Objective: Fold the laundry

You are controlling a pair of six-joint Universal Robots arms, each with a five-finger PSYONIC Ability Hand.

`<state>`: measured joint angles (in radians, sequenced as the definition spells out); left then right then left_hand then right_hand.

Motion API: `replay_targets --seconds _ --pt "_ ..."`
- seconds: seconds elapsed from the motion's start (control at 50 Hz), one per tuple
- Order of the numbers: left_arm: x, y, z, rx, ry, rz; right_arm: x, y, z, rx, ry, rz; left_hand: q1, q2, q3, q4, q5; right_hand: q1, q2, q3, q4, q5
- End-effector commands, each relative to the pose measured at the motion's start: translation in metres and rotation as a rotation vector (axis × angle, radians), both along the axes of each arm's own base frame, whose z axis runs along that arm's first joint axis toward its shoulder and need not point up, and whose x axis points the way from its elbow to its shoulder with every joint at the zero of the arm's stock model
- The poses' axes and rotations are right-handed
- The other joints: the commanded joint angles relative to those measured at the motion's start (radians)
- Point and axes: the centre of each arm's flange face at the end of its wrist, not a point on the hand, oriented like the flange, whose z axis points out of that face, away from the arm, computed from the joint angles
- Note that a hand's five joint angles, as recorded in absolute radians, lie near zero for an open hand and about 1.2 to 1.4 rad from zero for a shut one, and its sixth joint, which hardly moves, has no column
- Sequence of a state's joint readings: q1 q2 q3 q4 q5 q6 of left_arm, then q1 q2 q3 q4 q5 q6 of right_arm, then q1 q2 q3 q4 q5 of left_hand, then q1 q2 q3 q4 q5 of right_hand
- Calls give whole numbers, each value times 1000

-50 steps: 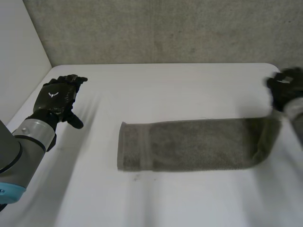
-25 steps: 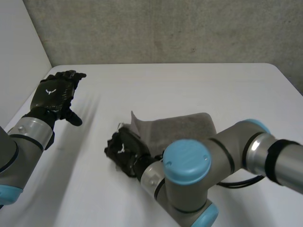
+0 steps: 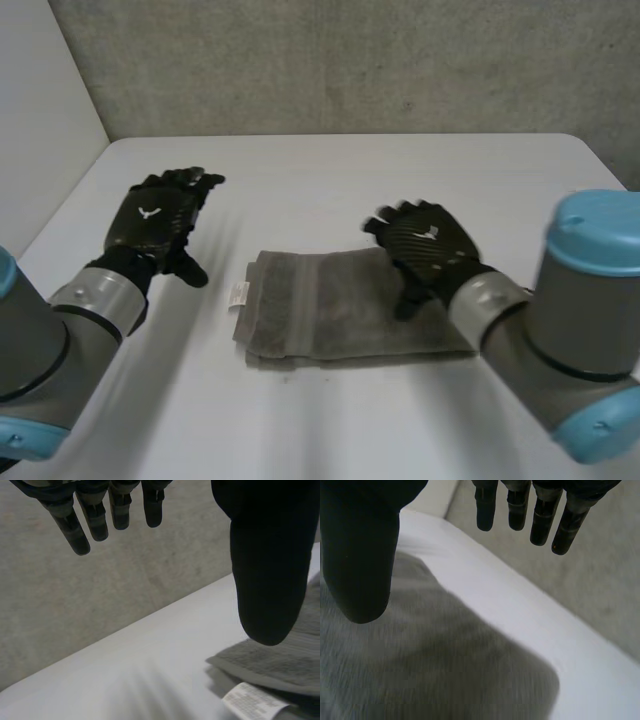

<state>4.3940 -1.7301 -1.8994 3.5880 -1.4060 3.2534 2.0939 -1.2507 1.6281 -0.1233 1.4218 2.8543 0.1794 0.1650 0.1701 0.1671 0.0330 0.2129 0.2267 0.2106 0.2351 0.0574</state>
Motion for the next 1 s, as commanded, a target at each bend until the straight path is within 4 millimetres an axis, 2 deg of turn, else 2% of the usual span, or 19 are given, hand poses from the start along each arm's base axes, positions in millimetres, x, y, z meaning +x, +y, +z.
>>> replay_targets --seconds 0.02,0.06,0.24,0.26,0.28,0.32,0.34,0.36,0.44,0.56,0.6,0.64,0.66,0.7,0.76,0.8,0.88,0.92,1.0 --pt "-18 16 -6 19 -7 -69 -48 -6 -36 152 31 -99 -5 10 4 7 -33 -38 -52 -36 -61 -57" --pt "-18 17 -6 17 -7 -69 -61 -8 -48 188 32 -123 -5 10 4 7 -33 33 19 35 11 14" --pt "-18 17 -10 30 -12 -69 -72 -13 -63 187 15 -141 -5 10 4 7 -33 442 428 444 419 423" --pt "-18 17 -10 30 -12 -69 -73 -15 -66 180 13 -146 -5 10 4 7 -33 601 588 604 579 582" --pt "-17 18 -12 34 -13 -69 -73 -15 -66 180 13 -146 -5 10 4 7 -33 603 589 605 581 584" --pt "-17 18 -12 35 -15 -65 -75 -24 -69 140 1 -164 -5 10 4 7 -33 994 981 997 972 975" --pt "-16 18 -12 36 -16 -58 -75 -24 -69 140 1 -165 -5 10 4 7 -33 996 983 999 974 977" --pt "-16 18 -12 36 -16 -58 -77 -28 -69 114 -5 -176 -5 10 4 7 -33 1181 1168 1184 1159 1162" --pt "-16 18 -11 32 -15 -52 -78 -34 -66 68 -14 -184 -5 10 4 7 -33 1183 1170 1186 1161 1164" --pt "-16 18 -9 27 -13 -52 -67 -45 -45 -63 25 -140 -5 10 4 7 -33 1183 1170 1186 1161 1164" --pt "-15 18 -9 26 -13 -49 -55 -44 -36 -114 36 -104 -5 10 4 7 -33 1183 1170 1186 1161 1164" --pt "-15 17 -8 23 -12 -48 -9 -23 -8 -232 13 27 -5 10 4 7 -33 1183 1170 1186 1161 1164" --pt "-14 17 -8 22 -11 -45 -8 -23 -7 -233 13 28 -5 10 4 7 -33 1183 1170 1186 1161 1164" --pt "-13 16 -7 19 -10 -42 37 11 15 -309 -31 147 -5 10 4 7 -33 1183 1170 1186 1161 1164" --pt "-11 16 0 1 -2 -25 54 26 21 -324 -49 198 -5 10 4 7 -33 1183 1170 1186 1161 1164" --pt "-9 15 3 -10 0 -14 83 53 6 -287 -38 303 -5 10 4 7 -33 1183 1170 1186 1161 1164" --pt "-6 14 9 -28 8 12 101 78 -18 -221 -1 397 -5 10 4 7 -33 1183 1170 1186 1161 1164" --pt "-5 14 11 -32 10 20 112 100 -43 -157 43 477 -5 10 4 7 -33 1183 1170 1186 1161 1164" --pt "-5 14 11 -33 9 29 114 103 -55 -123 68 471 -5 10 4 7 -33 1183 1170 1186 1161 1164"
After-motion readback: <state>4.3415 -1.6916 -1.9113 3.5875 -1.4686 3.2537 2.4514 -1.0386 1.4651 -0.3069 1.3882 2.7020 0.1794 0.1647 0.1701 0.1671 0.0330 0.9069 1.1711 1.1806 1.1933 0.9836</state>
